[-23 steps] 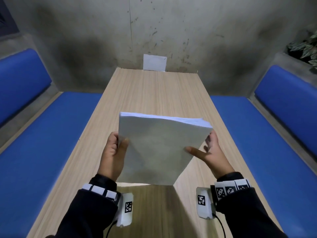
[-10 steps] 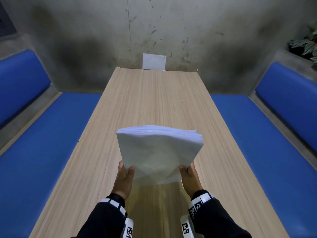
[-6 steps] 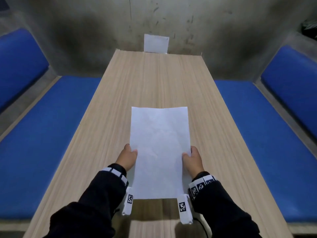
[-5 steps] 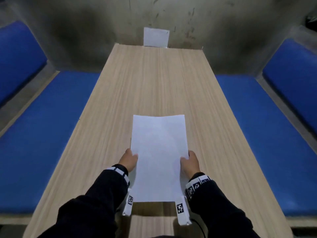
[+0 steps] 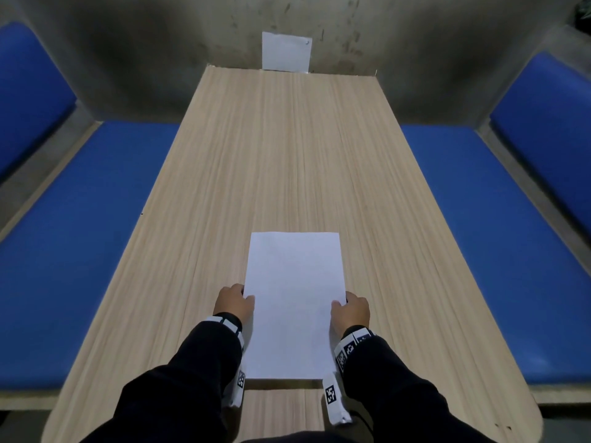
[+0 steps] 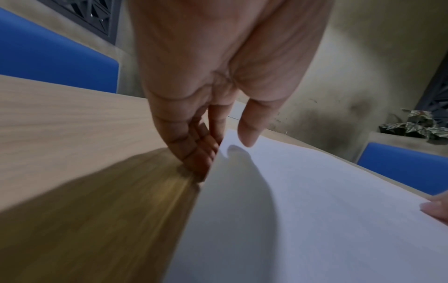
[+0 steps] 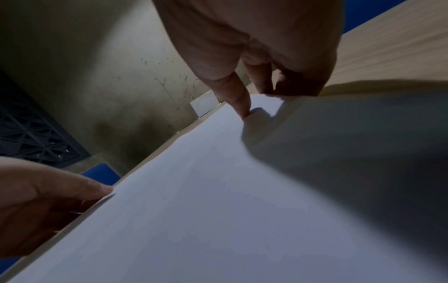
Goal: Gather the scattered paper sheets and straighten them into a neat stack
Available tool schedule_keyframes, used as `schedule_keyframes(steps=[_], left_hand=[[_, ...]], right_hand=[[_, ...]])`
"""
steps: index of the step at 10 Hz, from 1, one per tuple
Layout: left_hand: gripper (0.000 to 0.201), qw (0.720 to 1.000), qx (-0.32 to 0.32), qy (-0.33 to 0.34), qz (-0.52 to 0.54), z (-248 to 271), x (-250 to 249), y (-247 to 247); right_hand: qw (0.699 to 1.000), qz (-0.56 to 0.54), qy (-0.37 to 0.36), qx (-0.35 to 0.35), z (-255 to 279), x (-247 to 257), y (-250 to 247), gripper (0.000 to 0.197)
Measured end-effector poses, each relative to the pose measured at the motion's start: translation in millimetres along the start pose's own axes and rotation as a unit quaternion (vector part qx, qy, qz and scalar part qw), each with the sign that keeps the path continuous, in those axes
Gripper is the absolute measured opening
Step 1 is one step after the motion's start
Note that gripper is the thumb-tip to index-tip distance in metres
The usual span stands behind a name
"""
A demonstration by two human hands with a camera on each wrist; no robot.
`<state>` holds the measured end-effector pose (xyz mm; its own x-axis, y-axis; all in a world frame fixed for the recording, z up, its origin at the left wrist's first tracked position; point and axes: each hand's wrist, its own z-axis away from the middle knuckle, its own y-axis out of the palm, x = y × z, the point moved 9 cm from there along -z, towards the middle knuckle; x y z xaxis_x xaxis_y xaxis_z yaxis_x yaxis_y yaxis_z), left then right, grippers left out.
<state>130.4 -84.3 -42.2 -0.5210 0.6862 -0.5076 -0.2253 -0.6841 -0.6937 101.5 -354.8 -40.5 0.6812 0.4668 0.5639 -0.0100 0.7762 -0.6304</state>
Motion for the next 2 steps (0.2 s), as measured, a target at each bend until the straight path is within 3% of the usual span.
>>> schedule_keyframes(steps=[2], left_hand=[[0.036,0.999,-0.014,-0.01,0.051,-1.5,1.2,-1.6]], right_hand=[[1.0,0.001,-0.001,-0.007,-2.5,-0.6,-0.5,0.044]])
